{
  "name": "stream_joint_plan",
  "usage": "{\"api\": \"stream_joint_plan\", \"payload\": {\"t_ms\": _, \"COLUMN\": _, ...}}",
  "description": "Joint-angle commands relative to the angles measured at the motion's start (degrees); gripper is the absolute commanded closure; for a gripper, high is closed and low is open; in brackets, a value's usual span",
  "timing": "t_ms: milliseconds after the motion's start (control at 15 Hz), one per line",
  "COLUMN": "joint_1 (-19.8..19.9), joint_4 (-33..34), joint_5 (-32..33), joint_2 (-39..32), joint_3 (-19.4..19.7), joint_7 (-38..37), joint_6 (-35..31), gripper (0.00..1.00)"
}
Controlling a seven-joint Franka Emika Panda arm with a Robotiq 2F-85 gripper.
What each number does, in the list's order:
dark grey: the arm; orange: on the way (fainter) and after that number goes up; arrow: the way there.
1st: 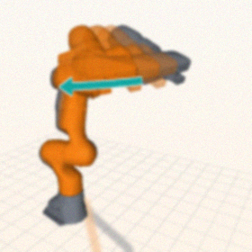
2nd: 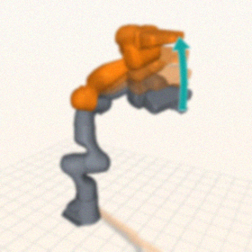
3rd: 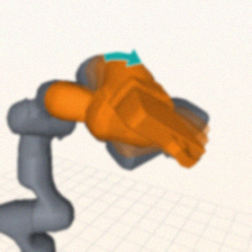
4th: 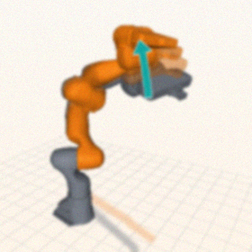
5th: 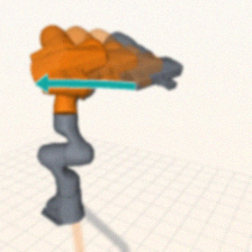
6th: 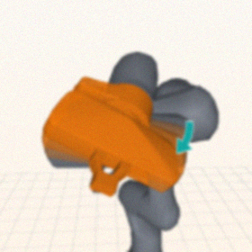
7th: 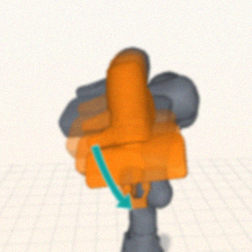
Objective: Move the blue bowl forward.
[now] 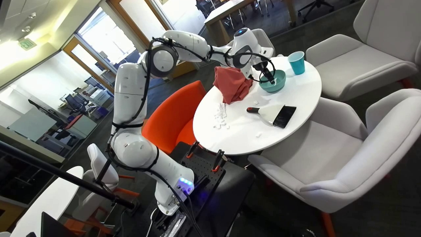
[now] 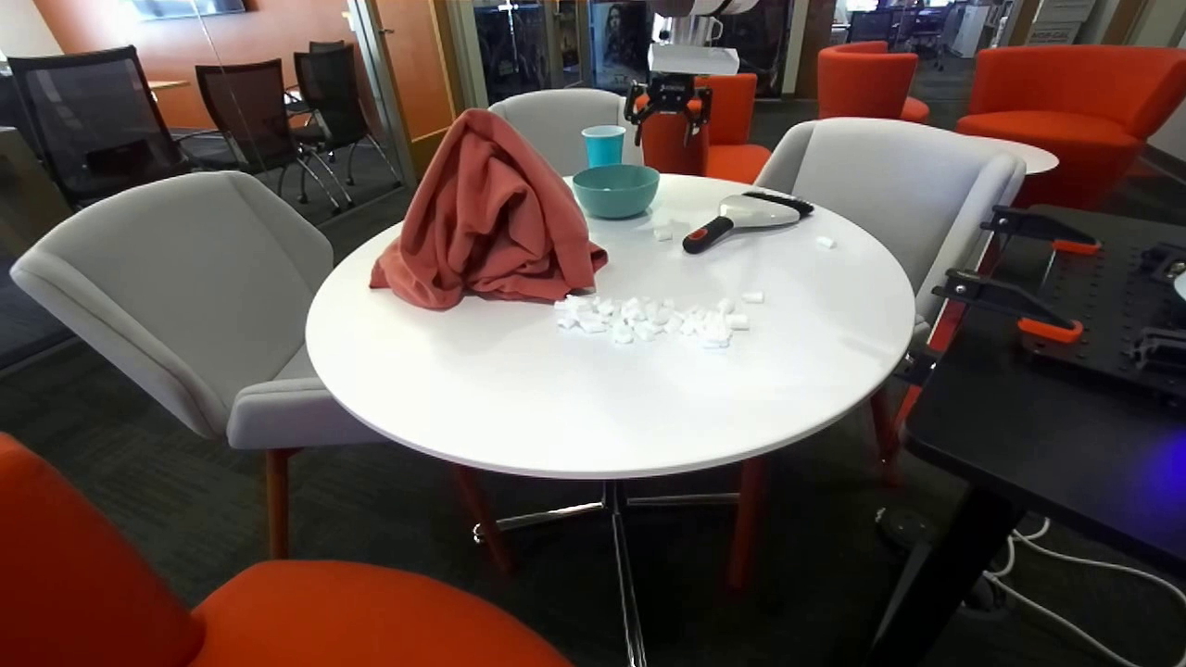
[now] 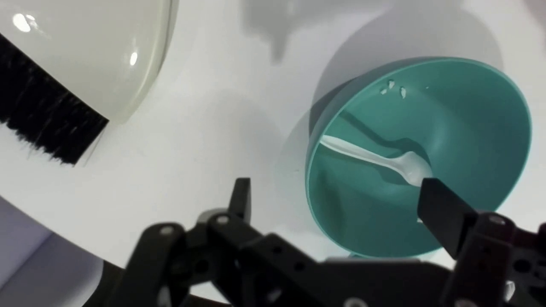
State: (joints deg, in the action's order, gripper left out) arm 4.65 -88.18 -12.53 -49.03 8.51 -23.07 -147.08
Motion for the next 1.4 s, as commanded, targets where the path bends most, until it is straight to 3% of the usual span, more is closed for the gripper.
{"api": "stream_joint_plan", "payload": {"t_ms": 0, "joint_1": 1.40, "joint_4": 8.72, "joint_5": -0.26, "joint_2": -6.33, "joint_3": -0.06, "joint_7": -1.41, "joint_6": 2.49, "gripper": 0.00}}
{"api": "stream_joint_plan", "payload": {"t_ms": 400, "joint_1": 2.67, "joint_4": 15.92, "joint_5": -0.18, "joint_2": -12.51, "joint_3": 0.02, "joint_7": -1.73, "joint_6": 3.90, "gripper": 0.00}}
{"api": "stream_joint_plan", "payload": {"t_ms": 467, "joint_1": 3.03, "joint_4": 16.63, "joint_5": -0.35, "joint_2": -13.16, "joint_3": -0.29, "joint_7": -1.39, "joint_6": 3.70, "gripper": 0.25}}
{"api": "stream_joint_plan", "payload": {"t_ms": 600, "joint_1": 3.36, "joint_4": 17.92, "joint_5": -0.39, "joint_2": -14.25, "joint_3": -0.59, "joint_7": -0.94, "joint_6": 3.66, "gripper": 0.34}}
{"api": "stream_joint_plan", "payload": {"t_ms": 1133, "joint_1": 5.15, "joint_4": 20.50, "joint_5": -0.96, "joint_2": -16.18, "joint_3": -1.97, "joint_7": -0.02, "joint_6": 3.72, "gripper": 0.97}}
{"api": "stream_joint_plan", "payload": {"t_ms": 1333, "joint_1": 5.38, "joint_4": 20.13, "joint_5": -1.11, "joint_2": -15.77, "joint_3": -2.76, "joint_7": 0.39, "joint_6": 3.51, "gripper": 1.00}}
